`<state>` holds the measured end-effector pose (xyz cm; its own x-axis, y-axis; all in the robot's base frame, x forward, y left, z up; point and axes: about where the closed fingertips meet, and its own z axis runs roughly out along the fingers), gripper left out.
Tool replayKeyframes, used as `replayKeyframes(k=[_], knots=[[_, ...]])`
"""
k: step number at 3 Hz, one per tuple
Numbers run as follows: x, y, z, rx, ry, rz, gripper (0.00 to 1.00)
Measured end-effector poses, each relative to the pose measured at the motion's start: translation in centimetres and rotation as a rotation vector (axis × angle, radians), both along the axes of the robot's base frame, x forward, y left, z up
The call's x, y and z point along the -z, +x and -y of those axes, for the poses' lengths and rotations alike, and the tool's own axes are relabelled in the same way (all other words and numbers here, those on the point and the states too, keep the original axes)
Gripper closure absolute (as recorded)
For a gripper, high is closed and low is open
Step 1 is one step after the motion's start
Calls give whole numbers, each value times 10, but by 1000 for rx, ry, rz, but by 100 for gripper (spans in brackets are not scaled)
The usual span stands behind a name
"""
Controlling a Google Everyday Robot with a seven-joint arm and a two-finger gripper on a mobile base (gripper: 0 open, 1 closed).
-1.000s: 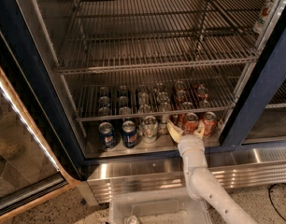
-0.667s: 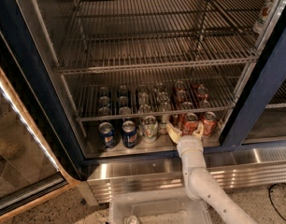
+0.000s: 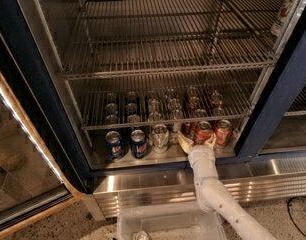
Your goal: Pick coke can from bottom shelf of fridge
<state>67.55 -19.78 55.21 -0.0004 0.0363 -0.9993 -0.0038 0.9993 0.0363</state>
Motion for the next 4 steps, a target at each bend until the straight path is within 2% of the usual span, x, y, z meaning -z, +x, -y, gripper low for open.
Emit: replayKeyframes(k=[1,2,4], knots=[[-3,7,-2,-9,3,9,21],[-3,9,-3,-13,6,11,40],[-3,9,-3,-13,7,11,86]])
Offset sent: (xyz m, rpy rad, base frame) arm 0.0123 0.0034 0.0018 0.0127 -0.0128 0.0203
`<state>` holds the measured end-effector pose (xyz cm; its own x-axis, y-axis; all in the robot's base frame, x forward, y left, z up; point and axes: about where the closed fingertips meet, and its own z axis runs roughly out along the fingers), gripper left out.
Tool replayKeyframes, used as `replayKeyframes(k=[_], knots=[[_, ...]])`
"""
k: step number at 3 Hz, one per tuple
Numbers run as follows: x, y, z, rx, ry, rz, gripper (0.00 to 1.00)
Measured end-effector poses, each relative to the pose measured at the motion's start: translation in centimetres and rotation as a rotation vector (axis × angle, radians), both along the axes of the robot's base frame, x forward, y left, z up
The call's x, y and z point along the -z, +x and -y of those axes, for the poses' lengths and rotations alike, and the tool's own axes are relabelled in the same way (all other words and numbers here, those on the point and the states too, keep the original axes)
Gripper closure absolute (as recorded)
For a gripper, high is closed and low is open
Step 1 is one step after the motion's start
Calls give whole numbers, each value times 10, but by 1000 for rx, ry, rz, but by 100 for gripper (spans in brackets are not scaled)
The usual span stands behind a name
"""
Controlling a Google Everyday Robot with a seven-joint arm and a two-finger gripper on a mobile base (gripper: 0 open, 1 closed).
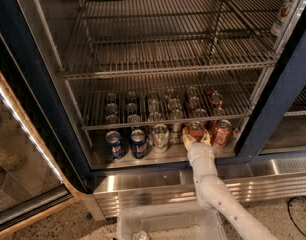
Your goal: Pick coke can from bottom shelf of fridge
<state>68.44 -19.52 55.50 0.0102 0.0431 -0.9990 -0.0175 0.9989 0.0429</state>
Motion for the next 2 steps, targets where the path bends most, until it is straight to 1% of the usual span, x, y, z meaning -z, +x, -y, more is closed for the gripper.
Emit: replayKeyframes(k=[1,2], knots=[[-1,0,0,0,3,2,100],[-15,-13,4,-19,31,17,100]])
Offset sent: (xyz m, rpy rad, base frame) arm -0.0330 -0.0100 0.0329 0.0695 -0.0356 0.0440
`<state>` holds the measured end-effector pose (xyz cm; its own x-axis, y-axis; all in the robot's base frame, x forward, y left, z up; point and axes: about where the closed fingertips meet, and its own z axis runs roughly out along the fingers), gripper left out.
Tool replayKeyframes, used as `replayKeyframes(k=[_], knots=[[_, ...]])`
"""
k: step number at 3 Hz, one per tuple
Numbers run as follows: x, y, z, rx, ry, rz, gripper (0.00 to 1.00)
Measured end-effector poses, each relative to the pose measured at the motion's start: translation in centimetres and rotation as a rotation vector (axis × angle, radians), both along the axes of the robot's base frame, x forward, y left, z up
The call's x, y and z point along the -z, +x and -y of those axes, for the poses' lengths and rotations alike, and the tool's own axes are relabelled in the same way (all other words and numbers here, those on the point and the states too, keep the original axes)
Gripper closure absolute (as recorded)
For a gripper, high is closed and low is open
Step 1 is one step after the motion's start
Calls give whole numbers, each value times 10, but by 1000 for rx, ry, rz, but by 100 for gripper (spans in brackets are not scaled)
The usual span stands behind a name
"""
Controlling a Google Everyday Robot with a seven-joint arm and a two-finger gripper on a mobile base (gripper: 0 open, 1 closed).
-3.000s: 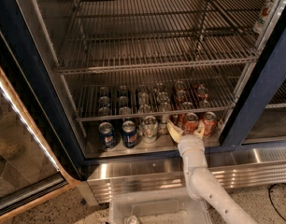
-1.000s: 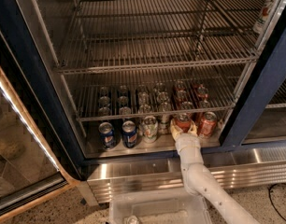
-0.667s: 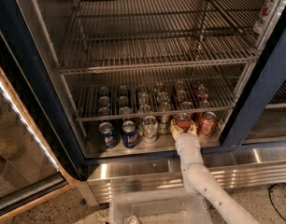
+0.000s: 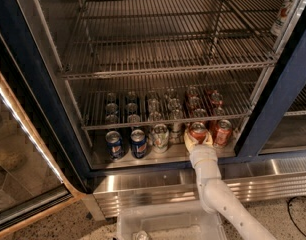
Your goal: Pick coke can from bottom shelf of fridge
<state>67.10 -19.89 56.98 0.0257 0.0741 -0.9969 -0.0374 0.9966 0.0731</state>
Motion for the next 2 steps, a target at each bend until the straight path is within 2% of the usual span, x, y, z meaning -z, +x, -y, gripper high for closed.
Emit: replayKeyframes(k=[2], knots=[[-34,-40,12,-30,63,47,100]])
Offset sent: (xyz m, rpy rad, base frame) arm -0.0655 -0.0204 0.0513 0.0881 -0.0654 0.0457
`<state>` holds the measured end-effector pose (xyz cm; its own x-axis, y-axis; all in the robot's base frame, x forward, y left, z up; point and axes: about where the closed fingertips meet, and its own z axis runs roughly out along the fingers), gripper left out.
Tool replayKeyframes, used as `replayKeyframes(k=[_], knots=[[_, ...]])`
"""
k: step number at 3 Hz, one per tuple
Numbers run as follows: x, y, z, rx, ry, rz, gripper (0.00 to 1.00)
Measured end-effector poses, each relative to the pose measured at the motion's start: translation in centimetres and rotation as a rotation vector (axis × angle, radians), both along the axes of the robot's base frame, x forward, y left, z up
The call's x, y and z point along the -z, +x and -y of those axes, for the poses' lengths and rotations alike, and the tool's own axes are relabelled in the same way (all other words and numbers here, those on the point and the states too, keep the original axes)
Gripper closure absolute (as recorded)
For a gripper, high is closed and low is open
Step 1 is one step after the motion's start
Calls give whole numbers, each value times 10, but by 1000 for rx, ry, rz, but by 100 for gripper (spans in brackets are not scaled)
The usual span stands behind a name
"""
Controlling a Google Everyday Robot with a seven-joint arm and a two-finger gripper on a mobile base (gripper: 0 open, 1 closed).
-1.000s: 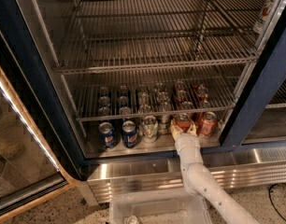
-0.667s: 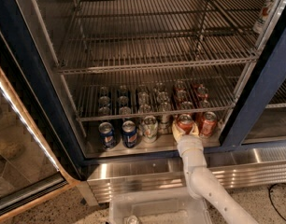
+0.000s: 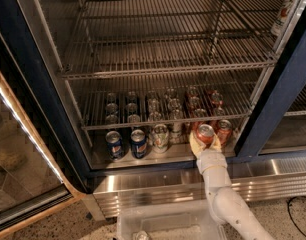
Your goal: Pick coke can from bottom shelf of fridge
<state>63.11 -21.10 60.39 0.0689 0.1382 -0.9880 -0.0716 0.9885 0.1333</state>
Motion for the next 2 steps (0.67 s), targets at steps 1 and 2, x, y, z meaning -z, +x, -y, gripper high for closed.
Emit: replayKeyframes(k=[1,2], knots=[[-2,-19,3,-19,7,-13,100],[4,-39,10,-24,19,-38,100]])
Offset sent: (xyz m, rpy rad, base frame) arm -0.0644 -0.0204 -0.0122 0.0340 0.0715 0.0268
